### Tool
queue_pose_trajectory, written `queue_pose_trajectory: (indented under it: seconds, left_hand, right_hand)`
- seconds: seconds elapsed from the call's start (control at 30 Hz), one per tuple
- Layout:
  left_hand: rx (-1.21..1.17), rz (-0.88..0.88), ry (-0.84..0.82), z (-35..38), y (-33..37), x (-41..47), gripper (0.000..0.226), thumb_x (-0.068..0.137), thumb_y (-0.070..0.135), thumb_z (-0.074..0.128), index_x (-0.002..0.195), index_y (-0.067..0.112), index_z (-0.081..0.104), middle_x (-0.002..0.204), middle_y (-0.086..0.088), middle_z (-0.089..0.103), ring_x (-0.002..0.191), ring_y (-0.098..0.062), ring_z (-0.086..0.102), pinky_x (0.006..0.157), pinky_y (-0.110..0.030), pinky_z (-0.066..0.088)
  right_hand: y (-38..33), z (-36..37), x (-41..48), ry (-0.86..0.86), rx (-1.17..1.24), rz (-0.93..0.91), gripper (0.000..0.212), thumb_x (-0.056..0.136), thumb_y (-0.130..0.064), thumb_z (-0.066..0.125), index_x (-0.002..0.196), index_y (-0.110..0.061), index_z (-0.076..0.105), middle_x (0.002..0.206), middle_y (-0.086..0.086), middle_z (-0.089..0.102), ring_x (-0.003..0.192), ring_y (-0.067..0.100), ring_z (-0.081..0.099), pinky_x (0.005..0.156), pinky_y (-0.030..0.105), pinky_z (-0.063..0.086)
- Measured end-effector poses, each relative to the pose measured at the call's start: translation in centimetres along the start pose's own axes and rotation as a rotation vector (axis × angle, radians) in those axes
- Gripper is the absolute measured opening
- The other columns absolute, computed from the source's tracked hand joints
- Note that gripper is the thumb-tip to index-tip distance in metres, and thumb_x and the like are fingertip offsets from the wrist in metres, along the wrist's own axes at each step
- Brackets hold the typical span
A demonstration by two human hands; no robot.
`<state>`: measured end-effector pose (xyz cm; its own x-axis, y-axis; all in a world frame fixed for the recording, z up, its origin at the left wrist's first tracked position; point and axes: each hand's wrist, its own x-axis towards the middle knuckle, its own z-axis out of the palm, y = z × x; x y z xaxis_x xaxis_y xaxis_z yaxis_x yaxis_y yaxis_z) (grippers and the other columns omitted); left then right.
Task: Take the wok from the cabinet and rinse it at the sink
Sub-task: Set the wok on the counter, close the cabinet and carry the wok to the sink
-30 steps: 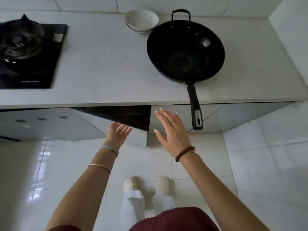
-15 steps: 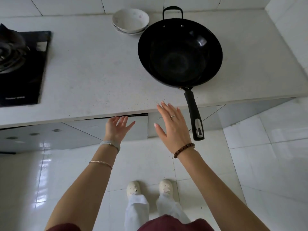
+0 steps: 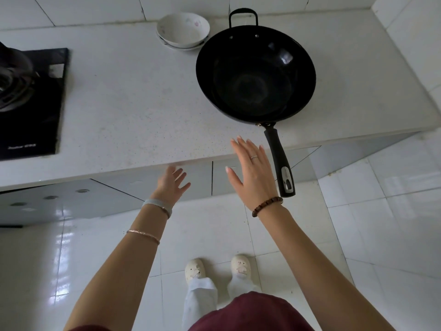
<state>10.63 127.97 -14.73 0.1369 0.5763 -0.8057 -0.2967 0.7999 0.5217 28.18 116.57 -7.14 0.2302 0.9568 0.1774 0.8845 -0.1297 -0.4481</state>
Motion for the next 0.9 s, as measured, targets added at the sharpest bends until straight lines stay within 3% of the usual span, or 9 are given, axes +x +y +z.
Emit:
queue_pose_trajectory:
  seconds: [0.1, 0.2, 0.3, 0.37, 0.47, 0.6, 0.67, 0.8, 0.9]
  left_hand:
    - [0.446, 0.214, 0.105, 0.3, -0.1, -2.4, 0.024, 0.087, 0.023, 0.051, 0.107, 0.011, 0.056, 0.103, -0.004, 0.053, 0.094, -0.017, 0.052, 0.085, -0.037, 0.046]
    - [0.861, 0.653, 0.12, -0.4, 0.3, -4.8, 0.036, 0.092, 0.017, 0.055, 0.127, 0.01, 0.051, 0.122, -0.003, 0.053, 0.11, -0.016, 0.051, 0.093, -0.031, 0.043]
    - [1.14, 1.08, 0.073, -1.2, 1.8, -7.2, 0.045, 0.091, 0.017, 0.058, 0.134, 0.007, 0.047, 0.134, -0.01, 0.05, 0.124, -0.024, 0.047, 0.105, -0.035, 0.038]
    - [1.282, 1.246, 0.054, -1.5, 2.9, -8.4, 0.049, 0.091, 0.021, 0.058, 0.137, 0.008, 0.045, 0.138, -0.01, 0.048, 0.128, -0.025, 0.044, 0.11, -0.038, 0.034]
    - [1.474, 1.396, 0.069, -1.6, 4.1, -9.3, 0.052, 0.091, 0.026, 0.058, 0.138, 0.01, 0.044, 0.141, -0.009, 0.047, 0.131, -0.026, 0.043, 0.114, -0.044, 0.029]
    - [1.556, 1.446, 0.073, -0.3, 4.3, -10.2, 0.051, 0.09, 0.027, 0.058, 0.138, 0.011, 0.045, 0.141, -0.009, 0.048, 0.132, -0.026, 0.043, 0.115, -0.047, 0.026]
    - [1.501, 1.385, 0.024, 1.2, 3.7, -10.6, 0.049, 0.091, 0.027, 0.058, 0.136, 0.01, 0.046, 0.14, -0.008, 0.049, 0.131, -0.025, 0.044, 0.113, -0.045, 0.03]
    - [1.248, 1.063, -0.143, 6.0, 0.9, -10.1, 0.042, 0.092, 0.028, 0.058, 0.131, 0.013, 0.05, 0.132, -0.004, 0.053, 0.123, -0.019, 0.049, 0.105, -0.034, 0.041]
    - [0.972, 0.676, -0.235, 10.9, -1.3, -9.7, 0.041, 0.093, 0.032, 0.057, 0.13, 0.017, 0.048, 0.127, 0.0, 0.056, 0.113, -0.017, 0.056, 0.089, -0.03, 0.046]
  right_hand:
    - [-0.7, -0.6, -0.1, 0.018, 0.003, 0.013, 0.059, 0.094, -0.026, 0.057, 0.147, -0.009, 0.036, 0.153, 0.011, 0.037, 0.143, 0.027, 0.03, 0.12, 0.046, 0.018]
    - [-1.4, -1.6, -0.1, 0.051, -0.006, 0.021, 0.06, 0.094, -0.028, 0.057, 0.146, -0.008, 0.037, 0.151, 0.012, 0.039, 0.142, 0.029, 0.031, 0.12, 0.042, 0.014]
    - [-1.8, -2.7, -0.2, 0.127, -0.025, 0.045, 0.059, 0.093, -0.03, 0.057, 0.144, -0.006, 0.04, 0.147, 0.012, 0.045, 0.139, 0.029, 0.037, 0.12, 0.04, 0.014]
    - [-1.8, -3.4, -0.4, 0.176, -0.033, 0.073, 0.058, 0.092, -0.029, 0.059, 0.142, -0.004, 0.042, 0.144, 0.012, 0.048, 0.136, 0.028, 0.04, 0.119, 0.042, 0.02]
    - [-1.4, -4.2, -0.7, 0.208, -0.01, 0.139, 0.058, 0.091, -0.029, 0.059, 0.142, -0.007, 0.041, 0.144, 0.01, 0.047, 0.135, 0.025, 0.04, 0.118, 0.034, 0.017]
    - [-0.1, -5.2, -1.0, 0.232, 0.039, 0.211, 0.058, 0.088, -0.025, 0.063, 0.14, -0.007, 0.043, 0.138, 0.01, 0.051, 0.128, 0.026, 0.045, 0.11, 0.043, 0.037]
    - [0.7, -5.8, -1.1, 0.211, 0.082, 0.272, 0.059, 0.088, -0.023, 0.065, 0.14, -0.008, 0.042, 0.135, 0.01, 0.051, 0.125, 0.026, 0.047, 0.103, 0.041, 0.044]
    - [3.1, -6.4, -1.0, 0.083, 0.232, 0.455, 0.067, 0.088, -0.023, 0.067, 0.145, -0.012, 0.033, 0.137, 0.011, 0.043, 0.117, 0.027, 0.054, 0.094, 0.042, 0.053]
    - [4.6, -6.7, -0.6, -0.05, 0.385, 0.571, 0.073, 0.087, -0.021, 0.068, 0.147, -0.014, 0.027, 0.139, 0.011, 0.042, 0.111, 0.026, 0.058, 0.09, 0.035, 0.052]
